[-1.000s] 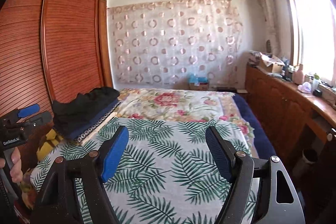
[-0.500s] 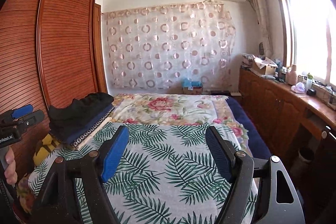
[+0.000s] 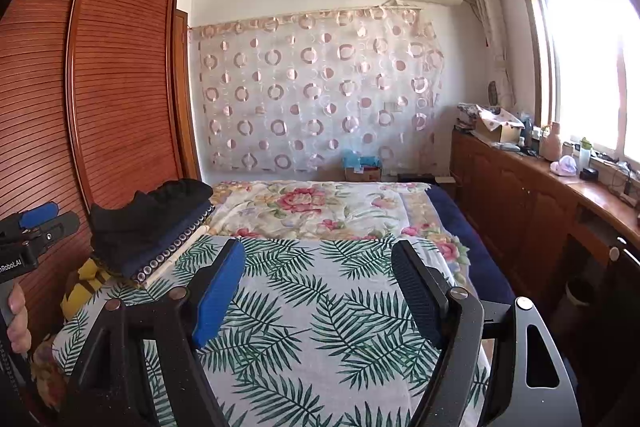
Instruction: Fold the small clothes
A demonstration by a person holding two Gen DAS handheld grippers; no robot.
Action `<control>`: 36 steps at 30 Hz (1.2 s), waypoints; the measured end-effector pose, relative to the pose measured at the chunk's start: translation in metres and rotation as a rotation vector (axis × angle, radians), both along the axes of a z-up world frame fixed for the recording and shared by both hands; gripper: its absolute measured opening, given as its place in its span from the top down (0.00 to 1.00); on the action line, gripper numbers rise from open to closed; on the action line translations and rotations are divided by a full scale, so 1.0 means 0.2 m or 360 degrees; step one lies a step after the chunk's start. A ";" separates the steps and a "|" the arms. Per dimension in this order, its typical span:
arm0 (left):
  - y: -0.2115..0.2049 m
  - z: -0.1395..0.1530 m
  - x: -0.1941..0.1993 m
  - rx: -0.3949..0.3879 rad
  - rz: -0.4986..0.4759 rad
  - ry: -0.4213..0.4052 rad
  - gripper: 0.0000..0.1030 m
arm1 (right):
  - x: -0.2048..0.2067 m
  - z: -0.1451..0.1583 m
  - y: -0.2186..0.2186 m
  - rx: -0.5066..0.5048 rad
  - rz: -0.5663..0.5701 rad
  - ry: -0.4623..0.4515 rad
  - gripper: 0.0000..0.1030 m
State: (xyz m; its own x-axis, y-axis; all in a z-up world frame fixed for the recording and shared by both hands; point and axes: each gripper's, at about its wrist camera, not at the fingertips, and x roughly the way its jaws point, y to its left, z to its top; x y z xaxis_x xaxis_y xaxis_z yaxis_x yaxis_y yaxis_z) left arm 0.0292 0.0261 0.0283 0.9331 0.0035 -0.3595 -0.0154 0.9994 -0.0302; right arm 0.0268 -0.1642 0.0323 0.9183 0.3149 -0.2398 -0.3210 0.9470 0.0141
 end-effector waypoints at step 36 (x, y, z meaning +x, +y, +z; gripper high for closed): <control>0.00 0.00 -0.01 0.0005 -0.0005 -0.0004 0.16 | 0.06 -0.01 -0.08 -0.0001 0.0015 -0.0014 0.25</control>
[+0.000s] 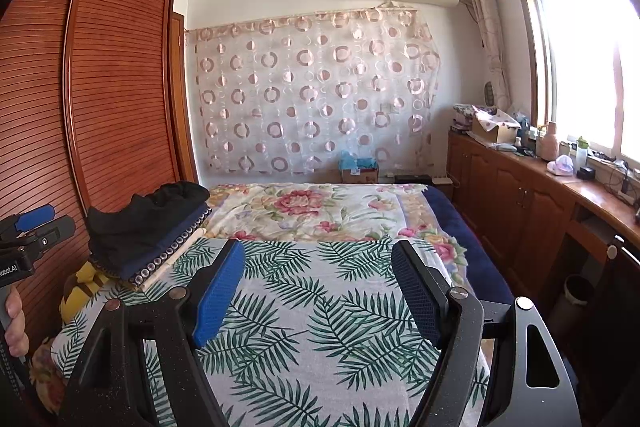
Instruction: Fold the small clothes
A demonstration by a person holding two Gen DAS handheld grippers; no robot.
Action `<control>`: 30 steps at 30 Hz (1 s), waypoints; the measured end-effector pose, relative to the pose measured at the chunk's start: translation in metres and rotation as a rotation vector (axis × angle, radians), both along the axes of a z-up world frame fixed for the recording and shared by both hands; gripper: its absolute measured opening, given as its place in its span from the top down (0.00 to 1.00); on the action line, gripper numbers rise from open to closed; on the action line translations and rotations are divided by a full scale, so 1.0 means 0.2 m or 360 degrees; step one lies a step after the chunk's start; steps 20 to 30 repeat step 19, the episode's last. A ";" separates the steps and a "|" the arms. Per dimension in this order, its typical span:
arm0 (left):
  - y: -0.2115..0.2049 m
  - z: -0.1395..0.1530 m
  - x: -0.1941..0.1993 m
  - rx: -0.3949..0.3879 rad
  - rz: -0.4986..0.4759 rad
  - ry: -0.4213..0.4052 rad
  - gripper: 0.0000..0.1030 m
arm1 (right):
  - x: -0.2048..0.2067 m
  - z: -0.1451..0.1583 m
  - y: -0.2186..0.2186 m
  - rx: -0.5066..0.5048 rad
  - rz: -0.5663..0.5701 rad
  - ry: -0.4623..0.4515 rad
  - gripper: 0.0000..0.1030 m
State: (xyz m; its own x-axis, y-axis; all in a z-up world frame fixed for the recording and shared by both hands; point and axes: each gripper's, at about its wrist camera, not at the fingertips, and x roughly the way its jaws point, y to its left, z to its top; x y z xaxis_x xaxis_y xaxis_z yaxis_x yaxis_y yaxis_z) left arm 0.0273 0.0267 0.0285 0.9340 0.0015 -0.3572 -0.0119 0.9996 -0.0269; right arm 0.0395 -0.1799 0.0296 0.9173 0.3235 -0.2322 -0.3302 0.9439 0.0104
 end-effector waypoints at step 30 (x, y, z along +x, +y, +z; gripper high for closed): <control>0.00 0.00 0.00 0.0002 -0.0003 -0.0003 0.16 | 0.01 -0.01 -0.02 -0.0001 0.0005 -0.0007 0.25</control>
